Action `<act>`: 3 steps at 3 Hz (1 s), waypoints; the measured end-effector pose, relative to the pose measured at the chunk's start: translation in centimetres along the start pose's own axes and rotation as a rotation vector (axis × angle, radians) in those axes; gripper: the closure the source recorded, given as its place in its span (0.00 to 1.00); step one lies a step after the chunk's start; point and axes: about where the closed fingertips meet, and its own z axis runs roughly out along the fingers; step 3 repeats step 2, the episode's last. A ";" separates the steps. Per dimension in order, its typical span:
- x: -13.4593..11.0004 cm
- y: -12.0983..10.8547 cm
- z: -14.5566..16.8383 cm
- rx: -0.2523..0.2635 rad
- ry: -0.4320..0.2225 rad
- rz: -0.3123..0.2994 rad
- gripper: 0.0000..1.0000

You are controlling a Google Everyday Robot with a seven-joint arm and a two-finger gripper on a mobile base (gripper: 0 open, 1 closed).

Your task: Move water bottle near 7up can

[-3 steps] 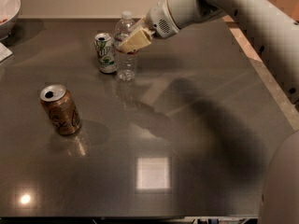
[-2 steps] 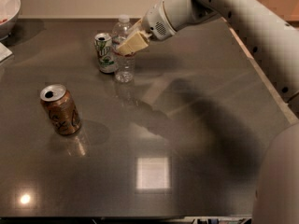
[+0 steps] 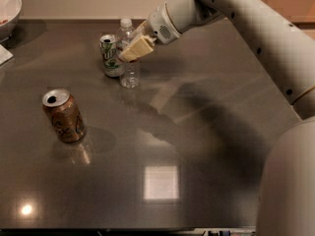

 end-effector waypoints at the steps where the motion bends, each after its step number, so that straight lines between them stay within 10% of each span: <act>1: 0.0 0.1 0.3 -0.005 0.000 0.000 0.00; 3: 0.0 0.1 0.3 -0.005 0.000 0.000 0.00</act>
Offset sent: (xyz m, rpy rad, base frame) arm -0.0003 0.0022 -0.0015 0.0000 0.0027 0.0036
